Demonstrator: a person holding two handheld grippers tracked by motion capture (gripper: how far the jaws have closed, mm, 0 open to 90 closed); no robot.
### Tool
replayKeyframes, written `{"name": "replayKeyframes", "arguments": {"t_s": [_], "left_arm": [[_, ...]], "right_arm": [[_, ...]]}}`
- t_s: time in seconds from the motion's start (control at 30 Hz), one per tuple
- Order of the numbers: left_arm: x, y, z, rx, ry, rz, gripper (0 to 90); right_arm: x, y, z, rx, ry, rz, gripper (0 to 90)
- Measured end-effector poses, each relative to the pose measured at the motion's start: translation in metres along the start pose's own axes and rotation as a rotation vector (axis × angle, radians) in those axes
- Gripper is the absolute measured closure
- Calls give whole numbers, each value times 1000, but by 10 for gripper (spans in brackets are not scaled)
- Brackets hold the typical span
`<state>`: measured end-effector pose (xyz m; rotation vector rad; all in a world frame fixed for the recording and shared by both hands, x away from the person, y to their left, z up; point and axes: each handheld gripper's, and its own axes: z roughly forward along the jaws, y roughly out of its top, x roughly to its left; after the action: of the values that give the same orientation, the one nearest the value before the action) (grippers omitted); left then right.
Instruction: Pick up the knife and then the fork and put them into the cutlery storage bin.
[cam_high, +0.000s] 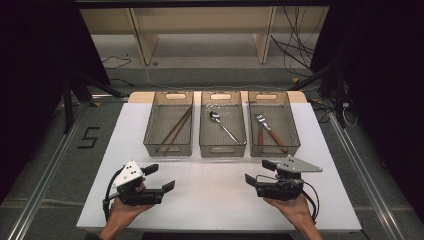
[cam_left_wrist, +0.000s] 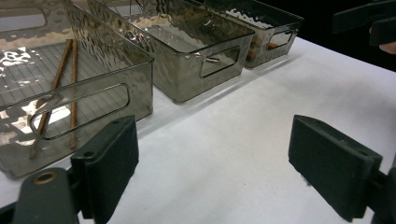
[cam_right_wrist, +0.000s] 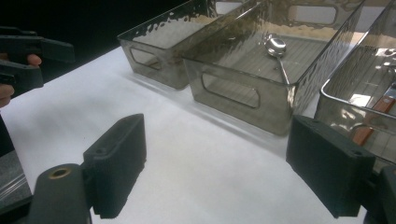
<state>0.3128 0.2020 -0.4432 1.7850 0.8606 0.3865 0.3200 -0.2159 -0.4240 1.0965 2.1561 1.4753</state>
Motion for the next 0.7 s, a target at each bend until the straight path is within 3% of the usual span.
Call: {"name": "replayKeyframes", "arguments": {"t_s": [0.7], "left_arm": [[-2, 0, 1, 15, -23, -8, 155]], "right_arm": [[-2, -23, -16, -36, -38, 1, 176]]}}
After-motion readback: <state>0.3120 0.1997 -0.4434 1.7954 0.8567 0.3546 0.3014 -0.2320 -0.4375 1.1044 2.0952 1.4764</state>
